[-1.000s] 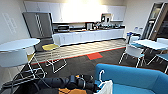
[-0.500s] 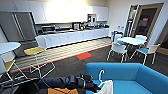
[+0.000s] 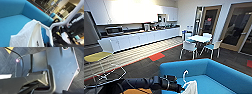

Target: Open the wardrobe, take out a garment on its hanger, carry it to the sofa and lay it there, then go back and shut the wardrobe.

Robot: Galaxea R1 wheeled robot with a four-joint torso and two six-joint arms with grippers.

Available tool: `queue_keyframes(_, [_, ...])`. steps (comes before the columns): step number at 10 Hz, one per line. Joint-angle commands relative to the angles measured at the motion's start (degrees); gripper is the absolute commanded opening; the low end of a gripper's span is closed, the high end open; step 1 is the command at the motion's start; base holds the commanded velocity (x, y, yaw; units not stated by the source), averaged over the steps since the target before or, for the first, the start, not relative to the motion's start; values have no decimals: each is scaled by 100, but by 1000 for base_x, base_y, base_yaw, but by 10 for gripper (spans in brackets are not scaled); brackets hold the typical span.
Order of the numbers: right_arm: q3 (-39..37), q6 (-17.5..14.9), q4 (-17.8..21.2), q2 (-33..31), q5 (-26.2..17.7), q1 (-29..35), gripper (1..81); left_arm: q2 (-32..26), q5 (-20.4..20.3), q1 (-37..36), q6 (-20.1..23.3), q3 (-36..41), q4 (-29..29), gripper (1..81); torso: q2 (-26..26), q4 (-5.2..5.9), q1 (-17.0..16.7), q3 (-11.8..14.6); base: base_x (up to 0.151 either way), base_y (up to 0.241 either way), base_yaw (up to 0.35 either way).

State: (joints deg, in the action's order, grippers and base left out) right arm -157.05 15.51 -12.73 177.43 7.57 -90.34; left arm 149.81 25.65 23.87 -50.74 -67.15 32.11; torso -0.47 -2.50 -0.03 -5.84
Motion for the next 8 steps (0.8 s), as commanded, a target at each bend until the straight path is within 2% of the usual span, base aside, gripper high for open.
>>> queue_keyframes(1, [35, -4, -19, 40, -274, 153, 811, -38, -192, -800, 64, 263, 102, 10, 0, 0, 3, 0, 0, 0, -371])
queue_keyframes(8, [35, -4, -28, 40, -282, 170, 811, -82, -157, -800, 64, 263, 94, 10, 0, 0, 3, 0, 0, 0, -369])
